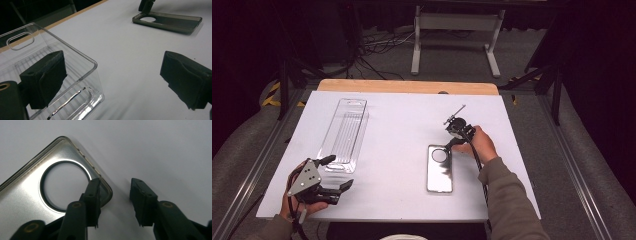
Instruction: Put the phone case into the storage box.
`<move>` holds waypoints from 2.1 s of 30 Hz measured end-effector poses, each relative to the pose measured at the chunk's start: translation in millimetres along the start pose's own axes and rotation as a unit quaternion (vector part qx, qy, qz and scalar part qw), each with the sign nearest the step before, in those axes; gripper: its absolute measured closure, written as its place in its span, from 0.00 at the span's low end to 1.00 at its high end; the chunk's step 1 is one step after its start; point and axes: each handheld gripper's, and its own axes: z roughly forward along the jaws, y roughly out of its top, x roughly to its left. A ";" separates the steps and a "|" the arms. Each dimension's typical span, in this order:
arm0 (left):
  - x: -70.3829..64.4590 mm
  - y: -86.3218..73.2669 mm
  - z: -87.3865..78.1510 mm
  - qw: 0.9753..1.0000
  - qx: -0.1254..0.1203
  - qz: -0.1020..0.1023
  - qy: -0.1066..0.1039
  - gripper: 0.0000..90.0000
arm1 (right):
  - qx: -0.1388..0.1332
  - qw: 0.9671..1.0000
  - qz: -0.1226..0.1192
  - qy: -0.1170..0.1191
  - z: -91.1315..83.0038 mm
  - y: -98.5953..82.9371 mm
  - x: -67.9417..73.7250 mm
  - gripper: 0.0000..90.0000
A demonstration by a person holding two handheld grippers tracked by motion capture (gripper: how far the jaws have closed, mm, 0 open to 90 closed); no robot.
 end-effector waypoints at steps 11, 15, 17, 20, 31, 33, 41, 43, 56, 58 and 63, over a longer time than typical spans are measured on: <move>-1.4 -0.7 3.3 1.000 0.008 0.003 -0.009 0.08 | 0.043 0.997 -0.065 -0.009 1.8 11.6 10.0 0.91; -1.4 -0.8 3.5 1.000 0.010 0.004 -0.010 0.08 | 0.059 0.994 -0.088 -0.031 2.5 15.4 16.1 0.93; -1.4 -0.9 3.2 1.000 0.010 0.004 -0.010 0.08 | 0.060 0.993 -0.097 -0.040 2.7 15.5 19.0 0.94; -1.3 -0.9 3.2 1.000 0.011 0.004 -0.010 0.08 | 0.053 0.993 -0.097 -0.045 2.6 13.7 19.6 0.94; -1.3 -0.6 2.9 1.000 0.011 0.004 -0.008 0.08 | -0.021 0.992 -0.094 -0.076 -16.4 0.4 19.3 0.95; -1.6 -0.3 2.8 1.000 0.010 0.005 -0.007 0.08 | -0.053 0.990 -0.097 -0.087 -27.9 -5.1 20.8 0.95; -1.7 0.7 1.0 1.000 0.002 0.009 0.000 0.08 | -0.138 0.976 -0.097 -0.135 -57.8 -19.8 32.5 0.95; -2.0 1.2 0.6 1.000 0.002 0.010 0.000 0.08 | -0.162 0.971 -0.100 -0.148 -66.7 -23.5 37.7 0.95; -1.6 1.0 -0.3 1.000 0.002 0.010 0.002 0.08 | -0.242 0.941 -0.112 -0.208 -95.0 -36.6 57.1 0.95; -1.6 1.2 -0.9 1.000 0.001 0.011 0.003 0.08 | -0.256 0.936 -0.112 -0.215 -98.5 -38.5 59.0 0.95; -1.9 1.4 -1.3 1.000 0.000 0.011 0.005 0.09 | -0.277 0.926 -0.111 -0.230 -103.6 -41.0 62.3 0.95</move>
